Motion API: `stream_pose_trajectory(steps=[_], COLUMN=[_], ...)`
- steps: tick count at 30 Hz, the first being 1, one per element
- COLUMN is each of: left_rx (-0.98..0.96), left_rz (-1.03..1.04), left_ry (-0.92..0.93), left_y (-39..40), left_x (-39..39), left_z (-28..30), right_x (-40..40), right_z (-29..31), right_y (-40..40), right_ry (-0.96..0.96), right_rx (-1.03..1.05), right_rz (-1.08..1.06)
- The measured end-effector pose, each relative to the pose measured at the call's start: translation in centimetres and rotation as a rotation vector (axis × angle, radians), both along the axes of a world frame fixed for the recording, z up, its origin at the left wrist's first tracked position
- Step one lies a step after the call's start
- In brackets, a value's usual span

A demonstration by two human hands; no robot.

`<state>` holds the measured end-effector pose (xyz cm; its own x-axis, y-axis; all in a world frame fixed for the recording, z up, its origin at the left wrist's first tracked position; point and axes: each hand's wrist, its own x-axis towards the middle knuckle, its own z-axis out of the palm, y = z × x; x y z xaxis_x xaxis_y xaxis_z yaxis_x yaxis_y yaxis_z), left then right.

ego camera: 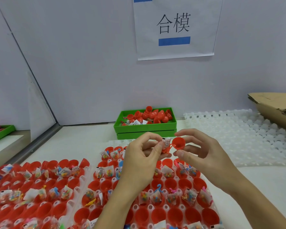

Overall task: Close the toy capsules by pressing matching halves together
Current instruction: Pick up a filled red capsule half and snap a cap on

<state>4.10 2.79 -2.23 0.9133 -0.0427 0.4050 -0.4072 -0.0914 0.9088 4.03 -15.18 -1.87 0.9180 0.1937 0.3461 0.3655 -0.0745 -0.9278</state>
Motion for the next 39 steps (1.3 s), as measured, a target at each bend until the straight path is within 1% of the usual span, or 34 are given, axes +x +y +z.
stream_pose_trajectory(steps=[4, 8, 13, 19, 23, 27, 31, 33, 37, 39], left_rx=[0.026, 0.033, 0.075, 0.089, 0.098, 0.09, 0.09, 0.071, 0.064, 0.065], left_rz=[0.02, 0.019, -0.014, -0.027, -0.051, -0.056, -0.057, -0.068, -0.084, -0.085], left_ry=[0.027, 0.046, 0.062, 0.083, 0.091, 0.087, 0.093, 0.112, 0.095, 0.091], left_y=[0.2, 0.2, 0.0, -0.3, -0.5, -0.6, -0.6, -0.6, -0.5, -0.5], left_x=[0.1, 0.1, -0.1, -0.3, -0.5, -0.5, -0.6, -0.6, -0.7, -0.7], left_z=[-0.1, -0.3, -0.5, -0.5, -0.4, -0.5, -0.4, -0.4, -0.3, -0.3], right_x=[-0.2, -0.1, 0.0, 0.3, 0.4, 0.7, 0.6, 0.6, 0.5, 0.6], right_z=[0.0, -0.2, -0.4, -0.4, -0.7, -1.0, -1.1, -1.2, -1.2, -1.1], right_y=[0.6, 0.8, 0.9, 0.4, 0.4, 0.5, 0.4, 0.5, 0.6, 0.6], right_ry=[-0.11, -0.223, -0.28, -0.34, -0.479, -0.603, -0.694, -0.675, -0.49, -0.441], right_rx=[-0.088, -0.126, -0.186, -0.179, -0.272, -0.413, -0.517, -0.499, -0.352, -0.328], right_rz=[-0.112, -0.15, -0.197, -0.291, -0.373, -0.445, -0.41, -0.371, -0.275, -0.253])
